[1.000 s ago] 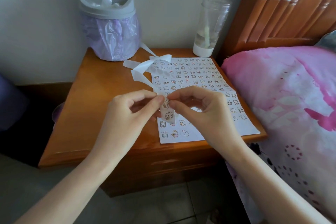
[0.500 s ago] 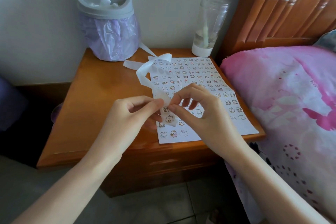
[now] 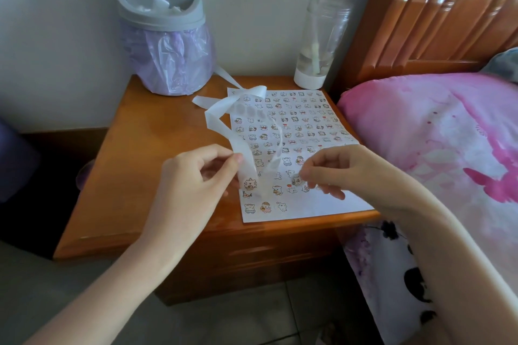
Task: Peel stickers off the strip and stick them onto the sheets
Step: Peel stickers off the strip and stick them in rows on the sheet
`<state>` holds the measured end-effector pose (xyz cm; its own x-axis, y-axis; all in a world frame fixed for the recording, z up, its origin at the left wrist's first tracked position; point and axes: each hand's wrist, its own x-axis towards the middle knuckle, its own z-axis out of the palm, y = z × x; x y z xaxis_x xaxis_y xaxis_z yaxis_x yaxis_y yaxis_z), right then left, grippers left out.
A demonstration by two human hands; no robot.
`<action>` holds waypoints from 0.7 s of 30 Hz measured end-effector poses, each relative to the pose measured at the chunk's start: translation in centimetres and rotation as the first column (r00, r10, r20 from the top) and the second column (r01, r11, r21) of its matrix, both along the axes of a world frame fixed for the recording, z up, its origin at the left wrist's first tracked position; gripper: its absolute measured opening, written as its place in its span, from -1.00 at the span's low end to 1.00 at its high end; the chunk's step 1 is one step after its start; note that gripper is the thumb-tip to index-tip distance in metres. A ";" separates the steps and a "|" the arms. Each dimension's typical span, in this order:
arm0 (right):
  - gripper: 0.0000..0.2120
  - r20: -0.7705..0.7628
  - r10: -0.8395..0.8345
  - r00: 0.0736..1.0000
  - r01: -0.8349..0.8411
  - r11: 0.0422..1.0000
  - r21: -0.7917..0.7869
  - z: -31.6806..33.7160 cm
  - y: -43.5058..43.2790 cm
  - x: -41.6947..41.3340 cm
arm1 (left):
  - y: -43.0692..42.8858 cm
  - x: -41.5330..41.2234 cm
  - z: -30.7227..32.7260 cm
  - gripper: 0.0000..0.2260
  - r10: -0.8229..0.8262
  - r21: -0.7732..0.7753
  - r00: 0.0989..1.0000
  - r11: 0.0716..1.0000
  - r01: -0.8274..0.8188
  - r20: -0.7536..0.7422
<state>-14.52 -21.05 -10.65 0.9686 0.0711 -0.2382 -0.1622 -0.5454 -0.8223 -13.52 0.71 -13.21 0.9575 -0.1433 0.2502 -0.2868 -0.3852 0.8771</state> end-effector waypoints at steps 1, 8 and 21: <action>-0.87 -0.013 0.007 1.000 -0.007 1.000 -0.008 0.0 0.1 -0.1 | 0.0 0.0 -0.1 -0.90 -0.001 0.008 1.000 1.000 0.001 0.003; -0.89 -0.074 0.053 0.996 -0.060 0.994 -0.092 -0.3 0.0 -0.2 | 0.1 0.5 -0.5 -0.92 0.006 0.017 1.000 1.000 -0.006 -0.003; -0.90 -0.107 0.031 0.994 -0.041 0.995 -0.094 -0.6 0.1 -0.1 | -0.1 0.4 -0.6 -0.93 -0.006 0.027 1.000 1.000 0.007 -0.024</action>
<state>-14.65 -20.96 -11.25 0.9350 0.0772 -0.3461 -0.2241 -0.6278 -0.7455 -13.09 0.65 -13.85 0.9621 -0.1560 0.2236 -0.2689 -0.4067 0.8731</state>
